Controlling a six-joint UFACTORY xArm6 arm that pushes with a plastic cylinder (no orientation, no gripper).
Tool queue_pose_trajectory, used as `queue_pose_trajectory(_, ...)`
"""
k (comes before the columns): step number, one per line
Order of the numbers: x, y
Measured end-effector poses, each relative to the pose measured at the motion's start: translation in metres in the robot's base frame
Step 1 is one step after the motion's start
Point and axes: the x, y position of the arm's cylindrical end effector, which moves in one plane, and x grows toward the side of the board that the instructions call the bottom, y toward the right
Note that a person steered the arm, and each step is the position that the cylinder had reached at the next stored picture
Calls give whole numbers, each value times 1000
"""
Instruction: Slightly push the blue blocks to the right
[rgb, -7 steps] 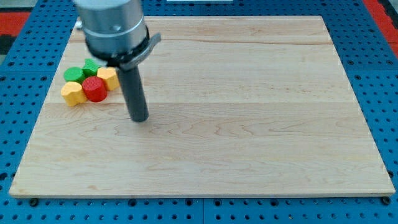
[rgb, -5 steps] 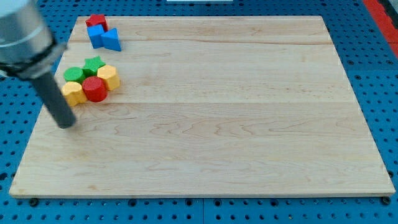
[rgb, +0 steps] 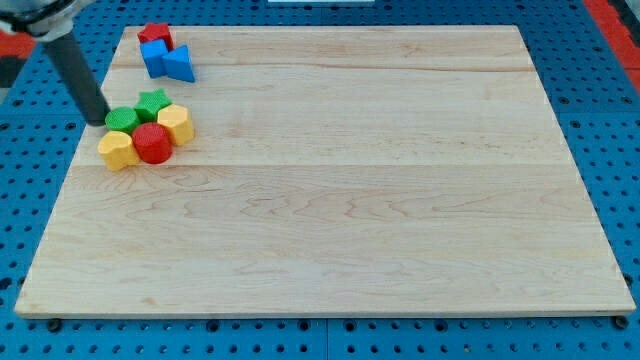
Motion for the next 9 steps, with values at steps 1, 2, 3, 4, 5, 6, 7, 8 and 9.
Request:
queue_pose_trajectory(1,-32,-24)
queue_pose_trajectory(2,-59,-27)
queue_pose_trajectory(3,-86,-26)
queue_pose_trajectory(4,-104,-34)
queue_pose_trajectory(5,-106,-35)
queue_pose_trajectory(6,-115,-27)
queue_pose_trajectory(7,-108,16)
queue_pose_trajectory(8,-98,36)
queue_pose_trajectory(9,-87,42)
